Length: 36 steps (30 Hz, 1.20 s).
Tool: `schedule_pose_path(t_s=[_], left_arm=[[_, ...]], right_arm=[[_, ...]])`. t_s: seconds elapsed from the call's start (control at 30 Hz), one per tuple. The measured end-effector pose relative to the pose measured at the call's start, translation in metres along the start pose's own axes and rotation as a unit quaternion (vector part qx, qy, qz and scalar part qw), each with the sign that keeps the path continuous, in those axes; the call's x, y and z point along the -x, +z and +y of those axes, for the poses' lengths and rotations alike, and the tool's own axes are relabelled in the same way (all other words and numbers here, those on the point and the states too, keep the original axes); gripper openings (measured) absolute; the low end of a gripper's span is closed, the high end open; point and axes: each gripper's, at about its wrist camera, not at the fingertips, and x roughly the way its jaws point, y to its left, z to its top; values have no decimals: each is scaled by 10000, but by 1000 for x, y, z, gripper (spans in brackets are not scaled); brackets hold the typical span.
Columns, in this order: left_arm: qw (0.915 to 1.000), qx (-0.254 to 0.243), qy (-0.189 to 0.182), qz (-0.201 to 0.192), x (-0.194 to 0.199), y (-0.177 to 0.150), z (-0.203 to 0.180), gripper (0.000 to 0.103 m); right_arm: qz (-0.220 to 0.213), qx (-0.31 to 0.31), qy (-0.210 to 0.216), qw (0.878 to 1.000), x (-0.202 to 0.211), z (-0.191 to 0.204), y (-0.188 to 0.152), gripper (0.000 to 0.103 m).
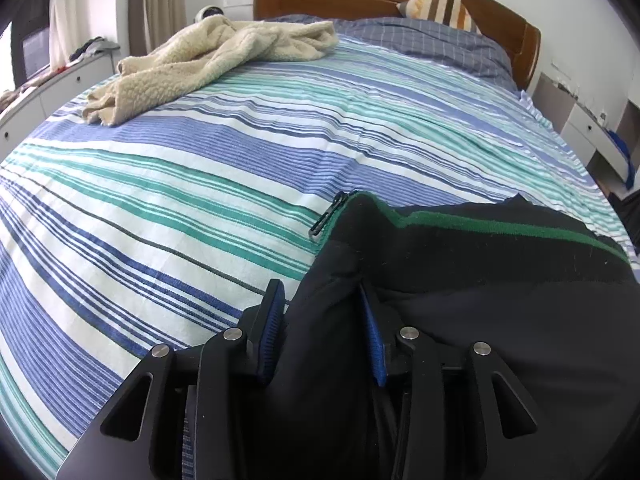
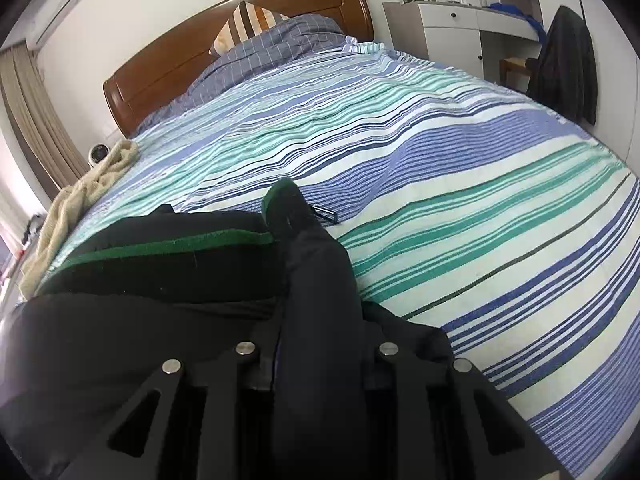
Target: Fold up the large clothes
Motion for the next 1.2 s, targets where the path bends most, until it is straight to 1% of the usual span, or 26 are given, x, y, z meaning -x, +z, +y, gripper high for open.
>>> schedule_pose_path(t_s=[0.23,0.33,0.47,0.53,0.6,0.63,0.67,0.7,0.73,0.8,0.83,0.87,0.9,0.97,1.03,1.07,1.13,1.2], left_arm=[[9999,-41,114,48,-2,1,-2,42],[9998,-54,183,71,-2,2,-2,46],[9994,-107,323,91,-1,2,-4,51],[9982,-170,564,102,1,2,-6,60],[9956,-253,882,205,4,4,-8,79],[9935,-353,1033,319,8,6,-10,83],[9900,-583,1185,505,15,11,-12,86],[9880,-771,1192,608,23,14,-14,86],[9875,-909,1127,631,35,16,-16,86],[9900,-1054,845,397,72,17,-18,87],[9916,-1096,645,228,93,16,-21,89],[9930,-1102,420,81,112,14,-25,95],[9937,-1097,237,-12,123,13,-31,97],[9934,-1115,-239,-98,142,11,-52,97],[9907,-1202,-631,16,142,10,-78,97],[9885,-1306,-762,87,138,8,-94,97],[9846,-1552,-802,105,127,2,-124,97],[9847,-1588,-715,103,111,-3,-147,97]], right_arm=[[-9,-146,200,9997,-3,-6,-1,25],[-25,-403,504,9979,-4,-16,-1,25],[-15,-864,1045,9908,-5,-34,-1,25],[15,-1112,1362,9844,-6,-43,-1,27],[151,-1442,1722,9743,-8,-54,-1,28],[273,-1511,1801,9716,-8,-58,2,29],[444,-1495,1806,9711,-7,-60,6,29],[568,-1404,1726,9733,-1,-60,10,31],[564,-1244,1635,9770,10,-60,14,34],[389,-885,1561,9830,37,-58,17,36],[272,-651,1523,9858,53,-57,18,36],[161,-461,1483,9877,67,-55,18,36],[29,-279,1462,9889,83,-52,19,36],[-146,-192,1563,9874,102,-46,22,39],[-250,-234,1867,9818,113,-38,25,44],[-216,-261,2046,9783,114,-32,27,45],[-90,-251,2293,9730,113,-20,28,45],[16,-214,2382,9710,103,-8,29,48]])
